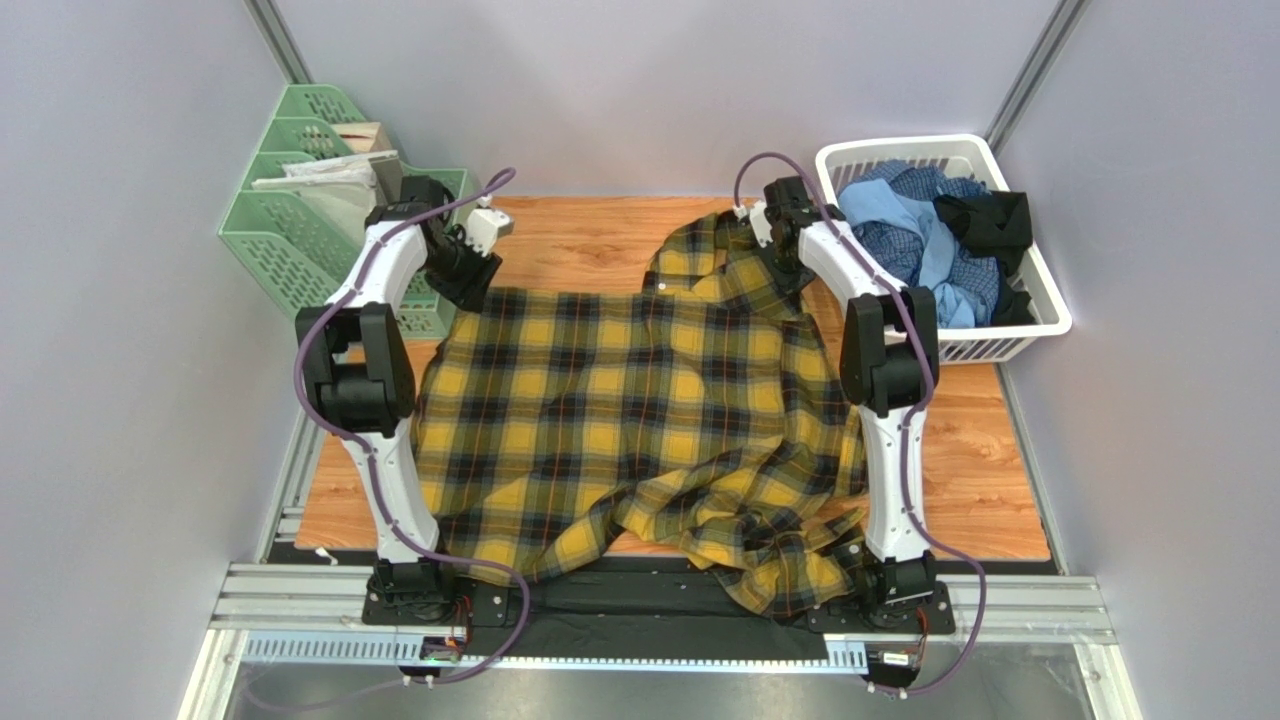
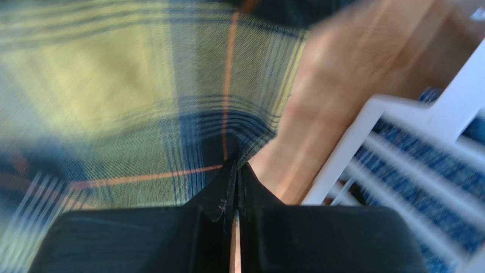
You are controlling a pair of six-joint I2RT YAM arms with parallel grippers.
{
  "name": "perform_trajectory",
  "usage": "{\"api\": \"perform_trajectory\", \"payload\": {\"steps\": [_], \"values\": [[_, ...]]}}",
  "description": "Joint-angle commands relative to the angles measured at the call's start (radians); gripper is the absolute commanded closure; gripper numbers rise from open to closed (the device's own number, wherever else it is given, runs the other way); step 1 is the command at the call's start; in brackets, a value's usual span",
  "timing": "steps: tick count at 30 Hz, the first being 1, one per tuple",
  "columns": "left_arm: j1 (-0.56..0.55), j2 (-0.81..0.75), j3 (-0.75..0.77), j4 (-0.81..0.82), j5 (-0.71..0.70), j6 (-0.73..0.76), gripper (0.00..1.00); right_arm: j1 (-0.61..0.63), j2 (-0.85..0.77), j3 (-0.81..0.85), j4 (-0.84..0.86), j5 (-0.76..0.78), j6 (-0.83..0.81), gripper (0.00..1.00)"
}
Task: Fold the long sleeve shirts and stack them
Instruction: Flatten the shirt out
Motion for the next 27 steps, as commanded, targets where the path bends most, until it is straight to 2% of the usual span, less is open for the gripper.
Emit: {"api": "perform_trajectory", "payload": {"steps": [1, 3, 6, 7, 8, 10, 12, 15, 16, 18, 20, 21, 24, 27], "values": [[0.003, 0.034, 0.059, 0.030, -0.042, 0.008, 0.47, -0.006, 0.093, 0.158, 0.144, 0.140, -0.099, 1.00], [0.003, 0.044, 0.070, 0.016, -0.017, 0.008, 0.49, -0.001, 0.123, 0.206, 0.180, 0.159, -0.125, 1.00], [0.003, 0.004, 0.044, -0.006, 0.033, 0.010, 0.47, 0.014, 0.126, 0.264, 0.209, 0.172, -0.130, 0.90], [0.003, -0.017, 0.024, -0.010, 0.050, 0.017, 0.46, 0.017, 0.109, 0.266, 0.201, 0.161, -0.118, 0.82], [0.001, -0.042, -0.023, -0.010, 0.063, 0.017, 0.46, 0.022, 0.048, 0.245, 0.191, 0.146, -0.071, 0.61], [-0.012, -0.120, -0.082, -0.013, 0.093, 0.031, 0.41, 0.033, -0.042, 0.203, 0.154, 0.080, -0.029, 0.40], [-0.031, -0.178, -0.177, 0.000, 0.064, 0.036, 0.39, 0.039, -0.188, 0.099, 0.119, 0.010, 0.026, 0.33], [-0.043, -0.200, -0.265, 0.005, 0.040, 0.022, 0.38, 0.042, -0.347, -0.062, 0.028, -0.144, 0.071, 0.33], [-0.043, -0.197, -0.286, 0.001, 0.038, 0.011, 0.39, 0.040, -0.375, -0.099, -0.002, -0.162, 0.075, 0.38], [-0.043, -0.196, -0.308, -0.018, 0.044, 0.004, 0.41, 0.040, -0.438, -0.213, -0.111, -0.296, 0.060, 0.41], [-0.043, -0.211, -0.360, -0.013, 0.043, 0.002, 0.42, 0.042, -0.477, -0.318, -0.170, -0.337, 0.048, 0.45], [-0.043, -0.211, -0.375, -0.004, 0.032, 0.002, 0.43, 0.040, -0.512, -0.428, -0.173, -0.342, 0.016, 0.46], [-0.043, -0.173, -0.391, 0.005, -0.034, 0.005, 0.46, 0.039, -0.540, -0.620, -0.142, -0.310, -0.026, 0.50], [-0.045, -0.110, -0.361, -0.003, -0.078, 0.004, 0.54, 0.017, -0.512, -0.677, -0.090, -0.252, -0.066, 0.53]]}}
